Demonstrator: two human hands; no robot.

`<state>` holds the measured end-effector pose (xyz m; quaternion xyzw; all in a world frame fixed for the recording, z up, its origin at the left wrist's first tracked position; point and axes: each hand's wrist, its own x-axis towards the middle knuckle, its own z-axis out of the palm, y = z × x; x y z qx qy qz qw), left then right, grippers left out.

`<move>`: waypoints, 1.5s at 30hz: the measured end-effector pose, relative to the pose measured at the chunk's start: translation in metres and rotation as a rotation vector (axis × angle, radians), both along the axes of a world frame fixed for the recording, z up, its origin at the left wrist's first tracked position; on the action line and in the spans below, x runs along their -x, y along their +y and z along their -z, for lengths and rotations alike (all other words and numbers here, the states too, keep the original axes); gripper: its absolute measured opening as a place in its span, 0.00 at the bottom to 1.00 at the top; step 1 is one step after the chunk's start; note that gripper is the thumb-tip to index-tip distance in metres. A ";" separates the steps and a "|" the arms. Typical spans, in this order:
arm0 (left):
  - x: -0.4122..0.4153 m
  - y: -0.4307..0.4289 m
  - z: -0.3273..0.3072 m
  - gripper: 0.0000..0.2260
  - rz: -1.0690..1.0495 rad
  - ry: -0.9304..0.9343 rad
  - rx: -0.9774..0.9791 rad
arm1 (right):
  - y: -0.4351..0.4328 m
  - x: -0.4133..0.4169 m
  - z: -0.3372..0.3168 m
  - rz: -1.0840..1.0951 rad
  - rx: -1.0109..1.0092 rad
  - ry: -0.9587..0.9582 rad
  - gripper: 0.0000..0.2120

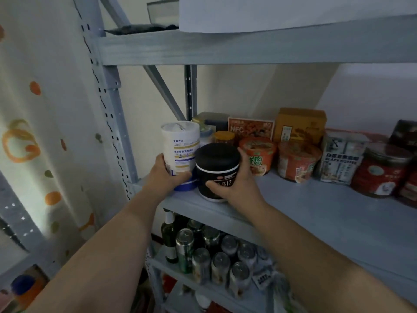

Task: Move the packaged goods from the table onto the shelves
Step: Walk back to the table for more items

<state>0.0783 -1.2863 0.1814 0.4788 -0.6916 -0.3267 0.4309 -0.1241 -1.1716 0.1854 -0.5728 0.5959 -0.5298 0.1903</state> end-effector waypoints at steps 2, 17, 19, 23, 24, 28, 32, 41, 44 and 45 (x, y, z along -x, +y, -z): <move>-0.004 -0.013 0.001 0.38 0.027 -0.067 -0.024 | -0.005 -0.006 0.002 0.035 -0.012 -0.010 0.58; -0.009 -0.043 0.013 0.40 0.073 -0.254 -0.062 | -0.017 -0.012 0.012 0.209 -0.185 0.301 0.60; -0.009 -0.043 0.012 0.41 0.061 -0.280 -0.065 | -0.016 -0.012 0.012 0.225 -0.207 0.355 0.59; -0.008 -0.041 0.012 0.41 0.036 -0.313 -0.062 | -0.016 -0.013 0.013 0.247 -0.226 0.400 0.60; -0.008 -0.041 0.012 0.40 0.028 -0.326 -0.059 | -0.016 -0.013 0.013 0.249 -0.225 0.403 0.60; -0.005 -0.042 0.013 0.39 -0.001 -0.362 -0.054 | -0.018 -0.013 0.014 0.255 -0.234 0.401 0.60; -0.005 -0.041 0.013 0.40 -0.004 -0.376 -0.058 | -0.017 -0.013 0.013 0.264 -0.240 0.410 0.59; -0.007 0.000 0.039 0.28 -0.245 -0.624 0.112 | 0.006 -0.002 0.012 0.217 -0.556 0.673 0.52; 0.000 0.034 0.056 0.29 -0.242 -0.662 0.177 | 0.036 0.016 0.012 0.177 -0.630 0.751 0.48; 0.006 0.050 0.061 0.31 -0.211 -0.667 0.222 | 0.049 0.023 0.012 0.175 -0.637 0.765 0.47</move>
